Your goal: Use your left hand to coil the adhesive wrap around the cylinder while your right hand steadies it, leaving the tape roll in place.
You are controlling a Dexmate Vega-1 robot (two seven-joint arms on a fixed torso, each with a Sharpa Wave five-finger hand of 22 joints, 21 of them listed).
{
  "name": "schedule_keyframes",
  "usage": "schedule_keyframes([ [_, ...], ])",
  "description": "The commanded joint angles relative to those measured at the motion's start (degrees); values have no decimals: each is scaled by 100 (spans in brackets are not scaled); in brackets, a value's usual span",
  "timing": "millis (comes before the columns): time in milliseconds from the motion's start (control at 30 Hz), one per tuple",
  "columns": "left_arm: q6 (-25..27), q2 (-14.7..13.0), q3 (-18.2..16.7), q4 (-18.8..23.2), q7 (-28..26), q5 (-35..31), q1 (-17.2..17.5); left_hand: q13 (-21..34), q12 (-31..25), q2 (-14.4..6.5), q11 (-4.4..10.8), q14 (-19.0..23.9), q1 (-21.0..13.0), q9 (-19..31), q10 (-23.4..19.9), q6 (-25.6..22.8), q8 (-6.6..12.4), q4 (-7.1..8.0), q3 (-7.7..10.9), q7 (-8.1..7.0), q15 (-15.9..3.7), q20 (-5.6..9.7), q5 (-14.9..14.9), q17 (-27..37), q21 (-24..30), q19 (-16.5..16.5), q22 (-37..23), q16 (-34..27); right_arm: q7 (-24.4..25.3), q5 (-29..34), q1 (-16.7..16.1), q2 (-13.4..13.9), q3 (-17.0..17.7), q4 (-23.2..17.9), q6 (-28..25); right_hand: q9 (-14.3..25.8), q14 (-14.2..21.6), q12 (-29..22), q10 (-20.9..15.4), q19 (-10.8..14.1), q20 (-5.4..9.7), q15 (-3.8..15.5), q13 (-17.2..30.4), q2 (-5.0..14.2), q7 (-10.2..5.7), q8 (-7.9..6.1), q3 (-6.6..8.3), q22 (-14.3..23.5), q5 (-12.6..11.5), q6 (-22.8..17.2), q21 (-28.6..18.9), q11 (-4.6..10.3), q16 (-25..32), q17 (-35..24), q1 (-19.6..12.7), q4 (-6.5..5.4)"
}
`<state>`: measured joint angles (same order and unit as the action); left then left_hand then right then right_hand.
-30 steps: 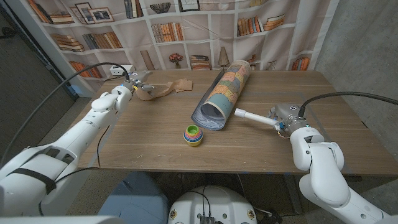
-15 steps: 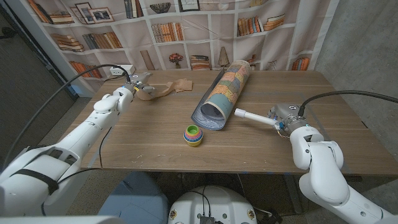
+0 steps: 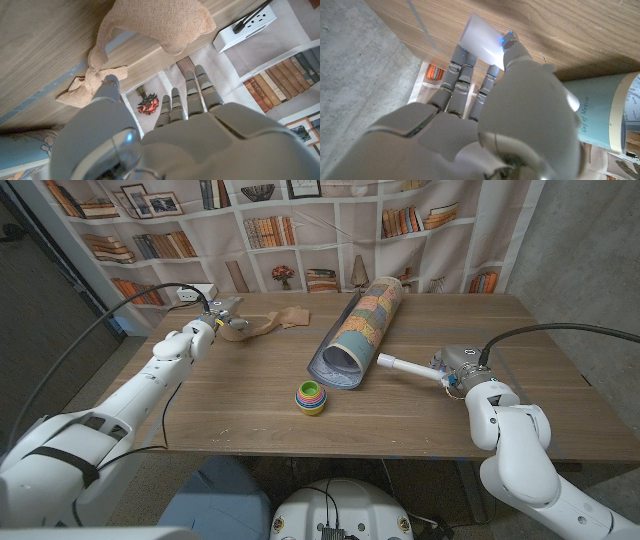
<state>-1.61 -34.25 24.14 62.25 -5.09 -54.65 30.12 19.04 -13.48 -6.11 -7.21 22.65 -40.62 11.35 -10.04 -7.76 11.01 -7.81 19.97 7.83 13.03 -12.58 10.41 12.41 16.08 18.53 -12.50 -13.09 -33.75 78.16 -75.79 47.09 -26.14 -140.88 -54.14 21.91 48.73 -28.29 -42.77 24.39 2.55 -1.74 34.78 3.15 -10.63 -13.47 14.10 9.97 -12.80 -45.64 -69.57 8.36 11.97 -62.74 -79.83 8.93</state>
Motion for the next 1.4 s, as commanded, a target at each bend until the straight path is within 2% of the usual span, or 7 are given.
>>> schedule_keyframes([
  [33, 162, 62, -6, -54, 83, 85, -8, 22, -20, -69, -80, 46, -11, 14, -15, 21, 17, 2, 1, 98, 2, 4, 51, 10, -13, -17, 2, -2, -44, 9, 64, -3, -61, 29, -62, 34, 871, -12, -336, -26, 570, 1552, 31, 67, -17, 15, 567, 9, -31, -36, -49, 321, 23, -21, -19, 11],
  [733, 209, 105, 31, -294, -24, 211, -46, 39, 12, -131, -193, -156, -75, 20, 109, 97, 28, -43, 23, 217, 10, 49, 58, -35, -37, -24, 27, 115, -159, 161, 117, -109, -138, 64, -28, 50, 870, 15, -349, -52, 563, 1552, 54, 53, -12, 30, 587, 8, -31, -40, -94, 319, 13, -25, -12, 14],
  [933, 268, 106, 47, -200, -79, 173, 17, 45, 1, -157, -118, -195, -94, 20, 100, 67, 52, -49, 32, 152, 10, 59, 59, -45, -24, 21, 33, 136, -192, 198, 110, -137, -137, 74, -9, 54, 873, 22, -367, -63, 563, 1553, 51, 59, -12, 36, 594, 7, -31, -37, -103, 323, 7, -14, -10, 11],
  [1400, 398, 168, 80, -261, -26, 149, 1, 49, -17, -155, -149, -217, -86, 20, 75, 44, 70, -49, 18, 179, 8, 60, 54, -57, 35, 170, 31, 150, -206, 218, 66, -175, -72, 85, 42, 65, 878, 48, -354, -84, 555, 1552, 73, 48, -19, 47, 607, 7, -29, -39, -134, 321, 6, -19, -1, 13],
])
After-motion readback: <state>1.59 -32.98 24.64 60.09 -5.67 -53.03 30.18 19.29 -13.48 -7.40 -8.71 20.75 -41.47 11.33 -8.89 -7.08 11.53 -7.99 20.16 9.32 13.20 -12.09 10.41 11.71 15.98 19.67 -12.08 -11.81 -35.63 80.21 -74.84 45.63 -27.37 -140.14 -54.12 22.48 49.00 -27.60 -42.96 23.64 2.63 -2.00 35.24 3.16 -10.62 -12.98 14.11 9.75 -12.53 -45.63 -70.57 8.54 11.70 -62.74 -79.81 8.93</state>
